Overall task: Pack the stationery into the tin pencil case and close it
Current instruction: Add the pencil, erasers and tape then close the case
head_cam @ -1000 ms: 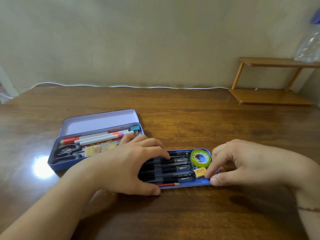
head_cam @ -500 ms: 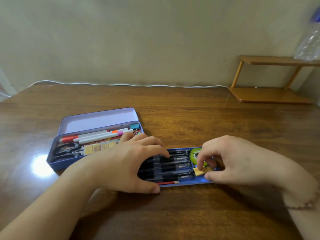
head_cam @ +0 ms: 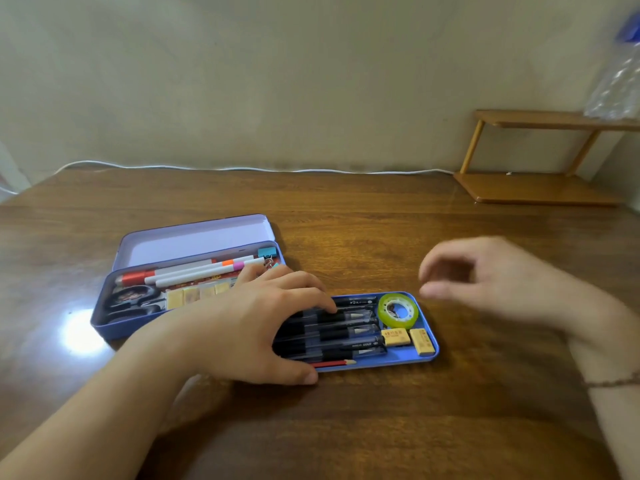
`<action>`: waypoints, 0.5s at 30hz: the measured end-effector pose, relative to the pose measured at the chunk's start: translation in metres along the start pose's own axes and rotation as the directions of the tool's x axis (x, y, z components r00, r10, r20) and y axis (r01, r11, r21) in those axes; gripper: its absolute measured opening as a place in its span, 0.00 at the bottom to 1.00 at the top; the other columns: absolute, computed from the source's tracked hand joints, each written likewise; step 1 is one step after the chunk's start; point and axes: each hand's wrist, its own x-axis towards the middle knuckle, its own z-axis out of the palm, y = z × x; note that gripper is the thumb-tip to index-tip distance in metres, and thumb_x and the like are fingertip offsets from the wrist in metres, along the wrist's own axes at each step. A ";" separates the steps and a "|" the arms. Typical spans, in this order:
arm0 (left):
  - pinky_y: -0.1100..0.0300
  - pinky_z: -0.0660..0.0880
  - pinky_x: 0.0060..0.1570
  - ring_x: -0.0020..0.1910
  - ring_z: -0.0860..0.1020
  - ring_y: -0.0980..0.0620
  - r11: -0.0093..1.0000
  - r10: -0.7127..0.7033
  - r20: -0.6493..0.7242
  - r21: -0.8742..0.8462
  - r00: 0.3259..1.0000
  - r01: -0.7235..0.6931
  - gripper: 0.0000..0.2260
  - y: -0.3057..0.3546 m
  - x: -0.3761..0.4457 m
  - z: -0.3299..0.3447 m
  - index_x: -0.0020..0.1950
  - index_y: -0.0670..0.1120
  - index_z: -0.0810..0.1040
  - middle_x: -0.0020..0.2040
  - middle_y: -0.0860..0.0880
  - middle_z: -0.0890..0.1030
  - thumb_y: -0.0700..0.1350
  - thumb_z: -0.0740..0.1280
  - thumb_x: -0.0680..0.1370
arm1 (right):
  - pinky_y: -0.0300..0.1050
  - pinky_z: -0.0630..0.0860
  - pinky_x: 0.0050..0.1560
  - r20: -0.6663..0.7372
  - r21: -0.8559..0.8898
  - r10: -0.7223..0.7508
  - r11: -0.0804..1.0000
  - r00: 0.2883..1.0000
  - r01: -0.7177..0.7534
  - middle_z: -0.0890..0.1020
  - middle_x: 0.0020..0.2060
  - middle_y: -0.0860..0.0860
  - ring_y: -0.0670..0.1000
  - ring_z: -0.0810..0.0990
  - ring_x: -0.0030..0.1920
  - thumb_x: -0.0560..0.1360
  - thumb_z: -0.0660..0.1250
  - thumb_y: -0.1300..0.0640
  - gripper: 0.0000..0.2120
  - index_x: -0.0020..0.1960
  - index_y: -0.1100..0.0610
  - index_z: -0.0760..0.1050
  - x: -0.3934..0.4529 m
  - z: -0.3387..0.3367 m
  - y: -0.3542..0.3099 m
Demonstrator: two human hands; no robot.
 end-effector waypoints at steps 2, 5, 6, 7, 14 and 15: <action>0.58 0.57 0.66 0.63 0.59 0.67 1.000 0.002 -0.006 0.000 1.000 -0.002 0.32 0.000 0.000 0.000 0.70 0.66 0.63 0.67 0.69 0.63 0.74 0.63 0.68 | 0.37 0.71 0.39 0.003 -0.103 0.118 0.988 0.993 -0.117 0.79 0.45 0.42 0.43 0.77 0.41 0.68 0.76 0.47 0.14 0.49 0.36 0.76 0.000 -0.016 0.026; 0.63 0.56 0.62 0.59 0.55 0.72 1.000 0.008 -0.019 -0.008 1.000 -0.008 0.33 0.000 0.000 0.001 0.70 0.65 0.63 0.67 0.69 0.62 0.74 0.63 0.68 | 0.35 0.72 0.42 0.199 -0.150 0.271 0.958 0.942 -0.244 0.76 0.51 0.39 0.42 0.77 0.44 0.67 0.78 0.47 0.20 0.53 0.35 0.73 0.001 -0.014 0.043; 0.63 0.56 0.61 0.57 0.54 0.71 1.000 0.008 -0.020 -0.008 1.000 -0.008 0.33 0.000 0.000 0.001 0.70 0.66 0.63 0.67 0.69 0.62 0.74 0.63 0.68 | 0.36 0.73 0.42 0.193 -0.116 0.261 0.963 0.946 -0.243 0.76 0.50 0.39 0.43 0.77 0.44 0.67 0.78 0.48 0.18 0.52 0.35 0.75 0.003 -0.010 0.044; 0.62 0.56 0.61 0.58 0.55 0.70 1.000 0.008 -0.018 -0.008 1.000 -0.008 0.33 0.000 0.000 0.001 0.70 0.66 0.63 0.67 0.69 0.63 0.74 0.63 0.68 | 0.36 0.72 0.41 0.166 -0.096 0.245 0.968 0.955 -0.231 0.78 0.48 0.39 0.43 0.78 0.44 0.68 0.78 0.48 0.15 0.50 0.36 0.76 0.005 -0.006 0.044; 0.59 0.56 0.66 0.63 0.58 0.66 1.000 0.004 -0.011 -0.010 1.000 -0.004 0.33 -0.001 0.000 0.001 0.70 0.65 0.63 0.67 0.68 0.63 0.74 0.64 0.68 | 0.34 0.77 0.37 0.024 0.016 -0.016 1.000 1.000 0.016 0.83 0.41 0.40 0.41 0.81 0.43 0.70 0.74 0.49 0.06 0.44 0.40 0.80 -0.003 -0.004 0.013; 0.61 0.56 0.64 0.61 0.58 0.66 1.000 0.006 -0.015 -0.008 1.000 -0.006 0.33 -0.001 0.000 0.001 0.70 0.65 0.63 0.67 0.68 0.63 0.74 0.64 0.68 | 0.36 0.78 0.37 0.030 0.129 -0.069 0.990 0.997 0.065 0.83 0.41 0.42 0.44 0.82 0.42 0.69 0.75 0.50 0.07 0.45 0.43 0.80 -0.004 -0.002 0.002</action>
